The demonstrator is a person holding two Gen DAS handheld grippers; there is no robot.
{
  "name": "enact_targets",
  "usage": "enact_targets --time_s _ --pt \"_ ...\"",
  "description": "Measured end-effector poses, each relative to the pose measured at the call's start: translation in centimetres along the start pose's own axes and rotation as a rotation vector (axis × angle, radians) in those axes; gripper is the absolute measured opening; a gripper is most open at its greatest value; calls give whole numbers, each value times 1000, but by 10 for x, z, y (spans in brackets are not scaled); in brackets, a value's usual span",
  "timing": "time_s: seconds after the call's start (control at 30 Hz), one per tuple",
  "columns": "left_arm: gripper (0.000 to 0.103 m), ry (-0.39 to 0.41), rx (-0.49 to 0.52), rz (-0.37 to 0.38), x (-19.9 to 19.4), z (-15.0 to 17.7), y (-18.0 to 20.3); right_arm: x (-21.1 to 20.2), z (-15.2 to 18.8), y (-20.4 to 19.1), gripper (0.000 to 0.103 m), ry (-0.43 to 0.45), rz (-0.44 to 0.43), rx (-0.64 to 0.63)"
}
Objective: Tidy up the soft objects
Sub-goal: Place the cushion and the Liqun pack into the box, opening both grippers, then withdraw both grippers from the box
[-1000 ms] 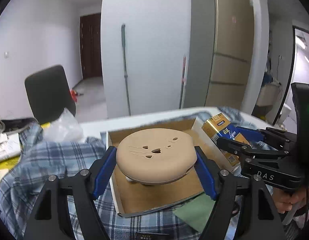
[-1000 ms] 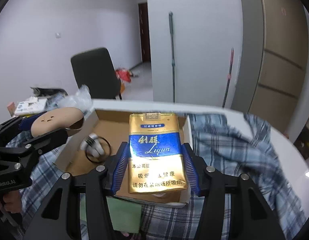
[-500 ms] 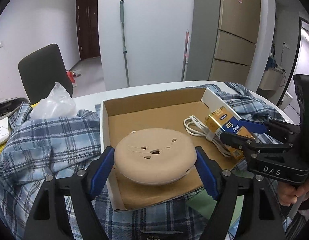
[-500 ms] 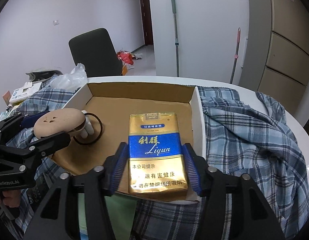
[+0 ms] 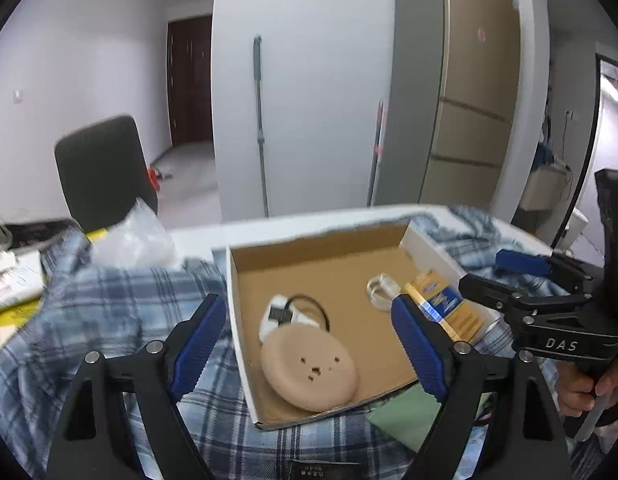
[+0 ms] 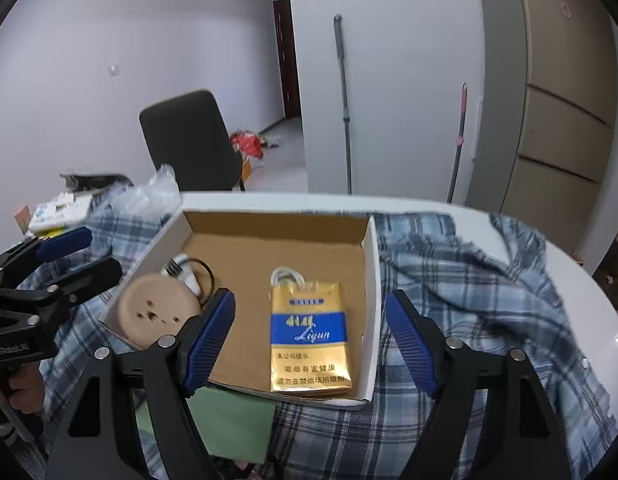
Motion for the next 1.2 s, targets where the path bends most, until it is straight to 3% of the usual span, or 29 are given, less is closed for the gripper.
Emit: enact_targets --time_s 0.13,0.2,0.27,0.4,0.67,0.9,1.2 --pt "88 87 19 -1 -37 -20 2 -26 -16 -10 77 42 -6 -1" --pt "92 136 26 -2 -60 -28 3 -43 -24 -18 81 72 -9 -4" --pt "103 178 29 -3 -81 -33 2 -59 -28 -24 91 104 -8 4" --pt "103 225 22 0 -110 -34 0 -85 -33 -39 102 139 -23 27" --pt "103 175 28 2 -122 4 -9 -100 -14 -58 103 178 18 -10" --pt "103 135 1 -4 -108 42 -22 -73 22 -60 103 127 15 -19" --pt "103 84 -33 22 -95 51 -28 -52 46 -57 103 60 -4 -12"
Point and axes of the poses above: each gripper's, at about its wrist camera, not at the fingertips, and x roughly the way its jaws point, y to its right, z to its underside, the point moved 6 cm from there along x, roughly the way its jaws point, and after that the axes turned 9 degrees about y, right-handed, at the moved point
